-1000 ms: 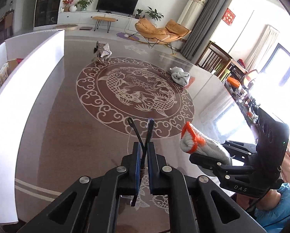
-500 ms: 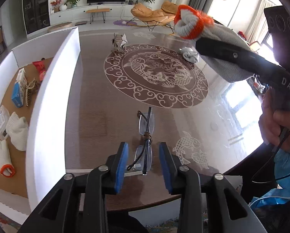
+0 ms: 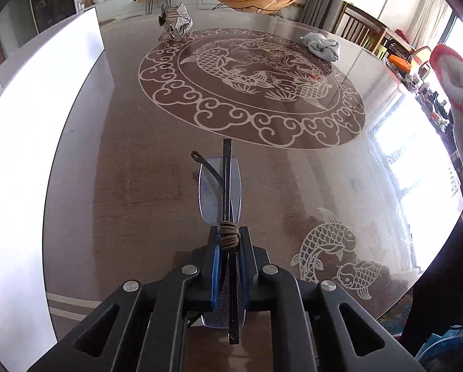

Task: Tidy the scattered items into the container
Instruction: 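Carry glasses and glove over the white container and open both tools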

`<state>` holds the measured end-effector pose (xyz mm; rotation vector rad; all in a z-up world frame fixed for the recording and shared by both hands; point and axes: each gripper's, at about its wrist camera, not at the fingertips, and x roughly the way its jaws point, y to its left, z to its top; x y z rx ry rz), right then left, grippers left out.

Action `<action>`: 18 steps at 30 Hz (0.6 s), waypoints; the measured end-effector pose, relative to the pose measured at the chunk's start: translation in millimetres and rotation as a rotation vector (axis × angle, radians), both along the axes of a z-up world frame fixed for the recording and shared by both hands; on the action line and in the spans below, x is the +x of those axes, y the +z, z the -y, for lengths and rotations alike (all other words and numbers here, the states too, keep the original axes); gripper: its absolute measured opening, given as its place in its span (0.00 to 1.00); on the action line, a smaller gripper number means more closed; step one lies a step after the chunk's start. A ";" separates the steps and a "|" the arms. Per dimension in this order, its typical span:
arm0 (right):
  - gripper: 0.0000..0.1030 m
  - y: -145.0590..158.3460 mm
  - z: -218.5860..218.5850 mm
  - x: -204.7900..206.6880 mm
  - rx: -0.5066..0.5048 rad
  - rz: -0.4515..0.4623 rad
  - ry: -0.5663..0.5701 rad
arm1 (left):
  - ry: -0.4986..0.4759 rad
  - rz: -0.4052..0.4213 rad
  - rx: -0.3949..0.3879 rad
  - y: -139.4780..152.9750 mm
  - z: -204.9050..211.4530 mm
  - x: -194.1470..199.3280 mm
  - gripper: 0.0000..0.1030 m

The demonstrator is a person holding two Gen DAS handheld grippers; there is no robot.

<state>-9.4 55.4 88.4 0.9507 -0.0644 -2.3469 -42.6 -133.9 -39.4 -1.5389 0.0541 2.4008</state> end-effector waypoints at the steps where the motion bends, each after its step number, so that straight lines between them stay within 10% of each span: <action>1: 0.29 -1.2 -2.1 1.4 -0.004 0.002 -0.004 | 0.007 -0.010 0.011 4.5 0.9 2.7 0.10; 10: 0.29 -35.5 35.5 0.9 0.018 0.103 0.071 | 0.084 -0.052 0.208 51.8 31.8 38.2 0.10; 18: 0.29 26.7 181.0 -19.6 -0.022 0.018 0.346 | 0.294 -0.190 0.125 134.8 178.2 57.6 0.10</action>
